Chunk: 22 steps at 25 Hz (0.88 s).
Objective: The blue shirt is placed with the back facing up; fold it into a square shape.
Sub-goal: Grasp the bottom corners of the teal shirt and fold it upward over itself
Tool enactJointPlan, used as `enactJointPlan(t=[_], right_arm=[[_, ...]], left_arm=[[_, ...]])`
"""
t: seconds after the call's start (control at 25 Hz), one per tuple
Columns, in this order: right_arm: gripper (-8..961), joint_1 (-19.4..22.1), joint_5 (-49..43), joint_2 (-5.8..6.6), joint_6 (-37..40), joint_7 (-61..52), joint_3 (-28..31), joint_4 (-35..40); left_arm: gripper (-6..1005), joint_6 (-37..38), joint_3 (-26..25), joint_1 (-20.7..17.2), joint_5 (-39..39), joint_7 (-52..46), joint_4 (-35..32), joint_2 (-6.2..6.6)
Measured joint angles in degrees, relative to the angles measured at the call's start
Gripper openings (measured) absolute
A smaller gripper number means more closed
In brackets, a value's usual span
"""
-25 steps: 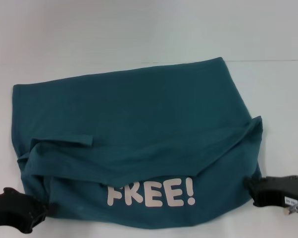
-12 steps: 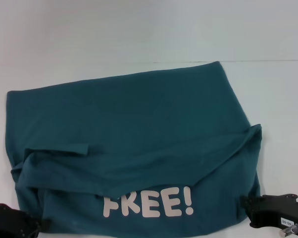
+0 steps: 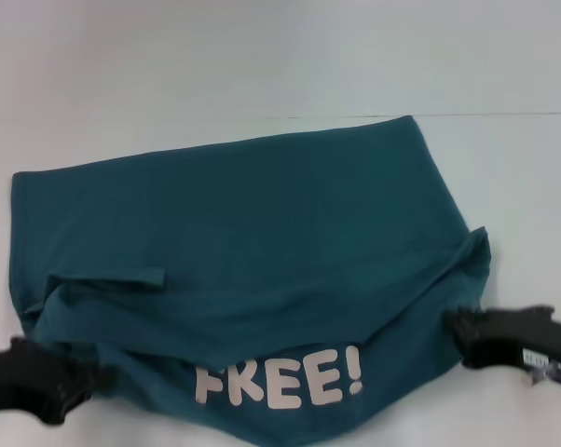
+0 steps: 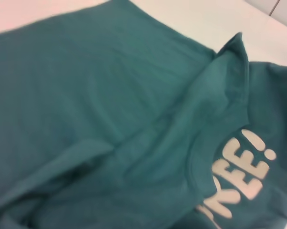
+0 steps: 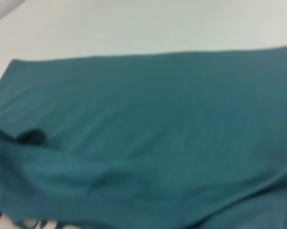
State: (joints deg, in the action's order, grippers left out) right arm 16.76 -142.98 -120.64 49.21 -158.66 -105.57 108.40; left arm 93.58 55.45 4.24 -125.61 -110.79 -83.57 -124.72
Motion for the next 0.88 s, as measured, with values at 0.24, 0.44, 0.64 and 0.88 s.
enactJointPlan(t=[0.24, 0.44, 0.64, 0.88], right_arm=[[36, -6.93, 0.06, 0.28, 0.26, -1.90, 4.94, -0.07], [36, -14.52, 0.06, 0.33, 2.04, -3.05, 11.03, -1.66], [35, -26.44, -0.29, 0.41, 4.57, -2.84, 18.69, -10.65], [26, -41.60, -0.19, 0.69, 4.33, 2.47, 29.15, -27.50]], left_arm=[[20, -1.64, -2.08, 4.32, 0.04, -0.80, -0.33, 0.31], [20, -3.62, -7.68, 9.35, 0.10, -0.84, 0.25, 0.49], [20, -10.50, -8.99, 13.86, -0.43, -0.84, 3.52, 0.87], [20, -19.31, -9.44, 20.32, -0.54, -0.81, 12.90, 2.79]])
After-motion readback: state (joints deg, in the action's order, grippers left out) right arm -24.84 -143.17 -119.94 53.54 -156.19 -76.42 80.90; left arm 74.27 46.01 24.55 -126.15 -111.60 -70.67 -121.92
